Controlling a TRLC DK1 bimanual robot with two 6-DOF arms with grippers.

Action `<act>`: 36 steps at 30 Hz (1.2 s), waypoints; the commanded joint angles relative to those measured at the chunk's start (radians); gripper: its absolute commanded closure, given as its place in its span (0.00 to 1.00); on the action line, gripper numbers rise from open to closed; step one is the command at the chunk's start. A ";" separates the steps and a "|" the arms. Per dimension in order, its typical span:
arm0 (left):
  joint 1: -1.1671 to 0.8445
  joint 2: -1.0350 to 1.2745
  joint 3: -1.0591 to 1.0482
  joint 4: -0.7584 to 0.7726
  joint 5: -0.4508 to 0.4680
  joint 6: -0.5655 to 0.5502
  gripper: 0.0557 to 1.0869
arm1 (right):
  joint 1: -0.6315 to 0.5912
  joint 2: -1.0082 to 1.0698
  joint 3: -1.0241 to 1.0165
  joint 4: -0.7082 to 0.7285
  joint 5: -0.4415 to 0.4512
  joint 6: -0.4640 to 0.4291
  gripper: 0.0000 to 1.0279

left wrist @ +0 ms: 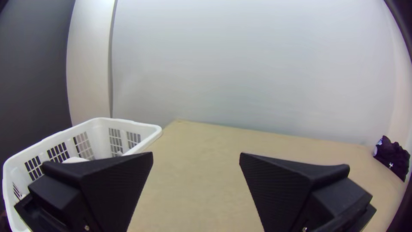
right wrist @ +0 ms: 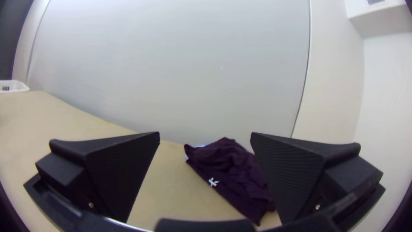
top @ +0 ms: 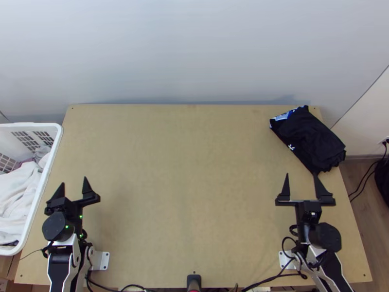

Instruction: Fold the t-shirt

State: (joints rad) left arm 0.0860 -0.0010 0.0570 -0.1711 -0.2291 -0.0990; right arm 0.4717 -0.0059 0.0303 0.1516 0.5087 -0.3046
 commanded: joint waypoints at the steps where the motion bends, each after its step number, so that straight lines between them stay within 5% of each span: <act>1: 0.012 -0.001 -0.003 0.022 -0.026 0.059 0.05 | 0.054 0.001 0.036 0.114 0.045 -0.292 0.04; 3: -0.069 -0.001 -0.006 0.071 -0.035 0.156 0.05 | 0.081 0.012 0.066 0.086 0.050 -0.295 0.04; 7: -0.081 0.021 0.046 0.059 -0.053 0.157 0.05 | 0.094 0.103 0.129 0.045 0.103 -0.257 0.04; 15: 0.049 0.463 0.369 0.044 -0.087 0.090 0.05 | 0.122 0.458 0.321 -0.023 0.151 0.009 0.04; 25: 0.590 0.990 0.813 -0.082 0.195 -0.027 0.05 | 0.099 0.598 0.586 -0.348 0.152 0.248 0.04; 36: 0.962 1.458 1.015 -0.097 0.255 -0.022 0.05 | 0.030 0.641 0.683 -0.550 0.151 0.401 0.04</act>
State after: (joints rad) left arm 0.8280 1.1824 0.9539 -0.2714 -0.0082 -0.1162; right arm 0.5312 0.6083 0.6579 -0.2966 0.6590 0.0193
